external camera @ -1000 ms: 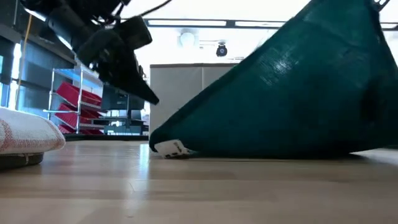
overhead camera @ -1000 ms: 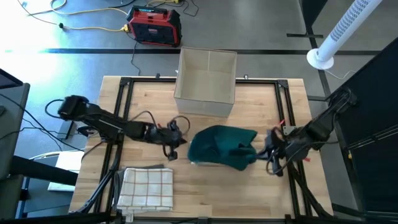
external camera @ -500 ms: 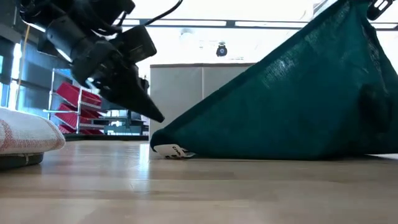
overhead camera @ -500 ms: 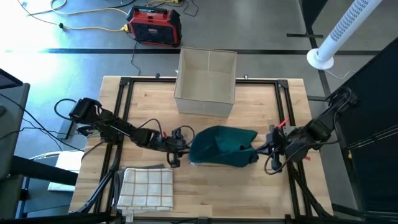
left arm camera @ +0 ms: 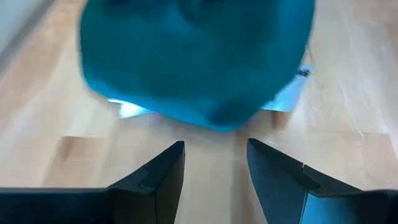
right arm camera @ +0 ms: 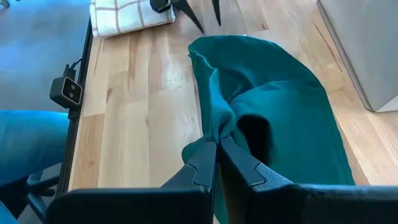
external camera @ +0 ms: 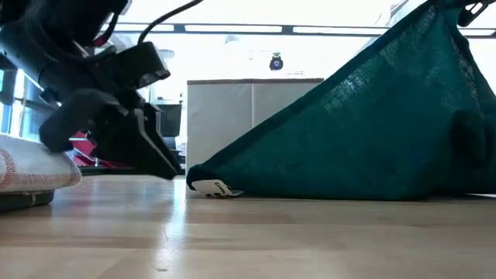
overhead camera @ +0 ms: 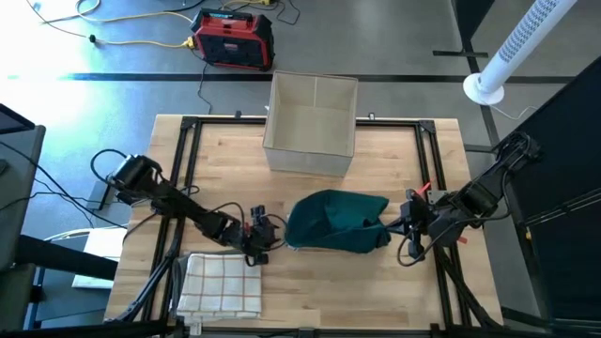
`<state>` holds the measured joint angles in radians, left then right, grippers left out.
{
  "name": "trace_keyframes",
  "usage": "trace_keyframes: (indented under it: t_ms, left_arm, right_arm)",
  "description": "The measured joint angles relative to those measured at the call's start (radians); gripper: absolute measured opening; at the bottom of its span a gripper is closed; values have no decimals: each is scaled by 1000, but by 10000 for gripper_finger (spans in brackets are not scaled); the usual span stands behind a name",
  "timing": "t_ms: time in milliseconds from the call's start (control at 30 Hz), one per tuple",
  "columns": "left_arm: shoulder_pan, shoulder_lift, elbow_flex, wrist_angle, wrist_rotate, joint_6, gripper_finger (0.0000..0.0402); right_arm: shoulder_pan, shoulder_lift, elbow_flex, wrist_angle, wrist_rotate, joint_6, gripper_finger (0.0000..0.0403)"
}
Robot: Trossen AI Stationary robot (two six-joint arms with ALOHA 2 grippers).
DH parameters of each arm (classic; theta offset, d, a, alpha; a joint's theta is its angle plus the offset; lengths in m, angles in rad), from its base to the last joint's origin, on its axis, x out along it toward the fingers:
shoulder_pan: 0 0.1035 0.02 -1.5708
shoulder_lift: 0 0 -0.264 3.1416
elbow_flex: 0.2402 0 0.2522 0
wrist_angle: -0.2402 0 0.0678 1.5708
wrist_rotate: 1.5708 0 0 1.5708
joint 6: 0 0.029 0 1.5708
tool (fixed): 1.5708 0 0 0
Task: Fold towel
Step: Fold the green towel
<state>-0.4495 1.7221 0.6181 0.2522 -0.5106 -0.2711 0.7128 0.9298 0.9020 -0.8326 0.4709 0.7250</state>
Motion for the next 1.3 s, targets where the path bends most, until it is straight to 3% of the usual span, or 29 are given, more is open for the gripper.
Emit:
trace_keyframes:
  t_ms: [267,533,633,767,833,967,1200,1300]
  left_arm:
    - [1,86,28,76,-104,2,184]
    - [51,128,29,196,-133,-31,173]
    - [77,106,30,214,-149,-61,131]
    - [107,52,29,186,-153,-61,27]
    - [119,3,30,168,-152,-46,10]
    - [144,-144,48,-1,-58,-33,9]
    - [180,-406,192,-511,246,-142,2]
    - [170,-474,279,-717,327,-203,1]
  right_arm:
    - [0,0,0,0,0,-2,0]
    - [0,0,0,2,0,-8,0]
    - [0,0,0,2,0,-8,0]
    - [0,0,0,3,0,-8,0]
    - [0,0,0,8,0,-8,0]
    - [1,-1,0,38,-10,-18,0]
    - [1,-12,0,208,-37,-152,0]
    - [2,-25,0,300,-50,-216,0]
